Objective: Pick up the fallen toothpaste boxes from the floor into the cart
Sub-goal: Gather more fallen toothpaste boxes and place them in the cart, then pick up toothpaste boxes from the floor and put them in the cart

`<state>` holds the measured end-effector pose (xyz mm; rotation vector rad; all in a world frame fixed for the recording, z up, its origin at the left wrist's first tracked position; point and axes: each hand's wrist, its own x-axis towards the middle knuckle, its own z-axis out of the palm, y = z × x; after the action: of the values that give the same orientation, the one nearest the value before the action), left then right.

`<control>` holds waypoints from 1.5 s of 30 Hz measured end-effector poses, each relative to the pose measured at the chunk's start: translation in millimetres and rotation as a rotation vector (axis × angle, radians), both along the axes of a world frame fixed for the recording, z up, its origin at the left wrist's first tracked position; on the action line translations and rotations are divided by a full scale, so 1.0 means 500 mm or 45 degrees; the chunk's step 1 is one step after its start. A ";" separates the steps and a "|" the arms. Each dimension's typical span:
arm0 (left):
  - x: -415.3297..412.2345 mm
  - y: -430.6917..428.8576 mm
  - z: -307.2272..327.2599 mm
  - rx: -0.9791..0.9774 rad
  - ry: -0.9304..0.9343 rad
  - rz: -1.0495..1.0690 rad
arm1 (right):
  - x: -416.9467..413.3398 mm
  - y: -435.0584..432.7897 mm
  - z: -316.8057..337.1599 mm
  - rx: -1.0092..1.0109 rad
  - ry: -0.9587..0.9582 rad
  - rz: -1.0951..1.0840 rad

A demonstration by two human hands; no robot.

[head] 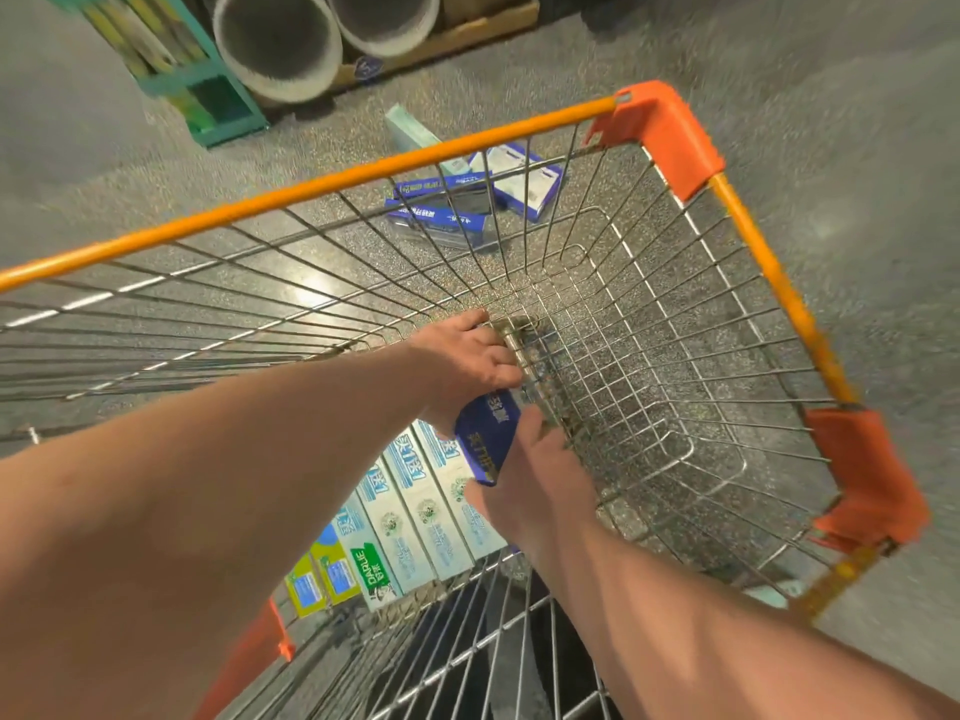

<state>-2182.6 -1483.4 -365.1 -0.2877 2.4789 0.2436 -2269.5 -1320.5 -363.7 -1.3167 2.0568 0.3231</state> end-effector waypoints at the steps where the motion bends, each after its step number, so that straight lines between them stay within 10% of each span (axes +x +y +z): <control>1: 0.003 0.001 0.005 -0.001 -0.030 -0.001 | 0.001 -0.002 0.001 0.006 -0.024 0.004; 15: 0.012 0.021 0.077 0.014 -0.104 0.165 | -0.007 -0.034 0.052 0.025 0.064 0.146; 27: 0.015 0.043 0.436 -0.095 -0.037 0.282 | -0.095 0.010 0.421 -0.113 0.010 -0.016; 45: -0.356 0.479 0.816 -0.112 0.149 -0.155 | -0.355 0.520 0.791 -0.409 0.111 -0.590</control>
<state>-2360.8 -1243.8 42.8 -0.1620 2.6158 0.1036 -2447.0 -1060.3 31.8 -0.9639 2.4842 -0.1663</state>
